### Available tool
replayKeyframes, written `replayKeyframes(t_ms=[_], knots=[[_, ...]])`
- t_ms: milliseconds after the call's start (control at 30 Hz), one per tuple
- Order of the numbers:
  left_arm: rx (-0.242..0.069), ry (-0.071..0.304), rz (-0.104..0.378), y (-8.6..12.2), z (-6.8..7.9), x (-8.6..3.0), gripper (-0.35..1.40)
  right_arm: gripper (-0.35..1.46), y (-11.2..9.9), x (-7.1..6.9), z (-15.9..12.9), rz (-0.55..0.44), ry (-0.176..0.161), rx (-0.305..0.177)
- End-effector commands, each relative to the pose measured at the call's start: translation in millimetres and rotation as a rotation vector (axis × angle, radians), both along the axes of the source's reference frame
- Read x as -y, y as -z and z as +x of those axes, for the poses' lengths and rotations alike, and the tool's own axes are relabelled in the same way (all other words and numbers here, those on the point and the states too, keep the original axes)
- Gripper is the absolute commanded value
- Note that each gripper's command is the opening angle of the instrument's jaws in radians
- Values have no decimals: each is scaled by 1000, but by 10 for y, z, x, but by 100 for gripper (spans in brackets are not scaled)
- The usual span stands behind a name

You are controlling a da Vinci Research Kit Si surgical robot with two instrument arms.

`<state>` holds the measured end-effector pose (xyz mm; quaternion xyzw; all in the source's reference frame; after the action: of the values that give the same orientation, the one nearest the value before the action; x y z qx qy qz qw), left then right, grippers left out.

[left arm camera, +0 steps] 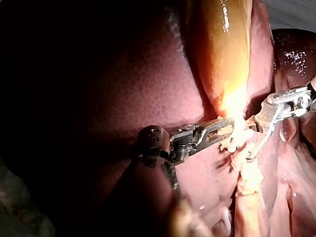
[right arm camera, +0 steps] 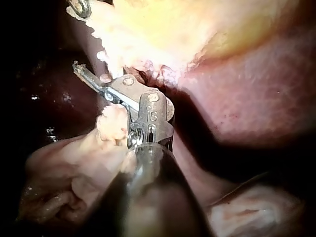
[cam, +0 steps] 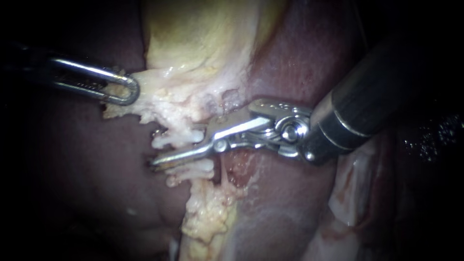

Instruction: Going back third clip left tube

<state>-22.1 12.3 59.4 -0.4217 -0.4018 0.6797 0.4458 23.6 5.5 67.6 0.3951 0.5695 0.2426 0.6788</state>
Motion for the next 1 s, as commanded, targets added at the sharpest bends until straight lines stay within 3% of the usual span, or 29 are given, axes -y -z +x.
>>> replayKeyframes(t_ms=[33,400,467,633,1000], knots=[[0,0,0,0,0,0,-35,49,-3,-1,-1,-6,-7,4],[0,-1,0,0,1,0,-35,49,-8,-5,-21,-48,-24,9],[0,-1,0,0,1,0,-35,49,-6,-2,-28,-77,-20,2],[0,-1,0,1,2,0,-35,49,4,9,-58,-218,-48,5],[0,-1,0,0,2,0,-35,50,24,29,-121,-366,-20,-34]])
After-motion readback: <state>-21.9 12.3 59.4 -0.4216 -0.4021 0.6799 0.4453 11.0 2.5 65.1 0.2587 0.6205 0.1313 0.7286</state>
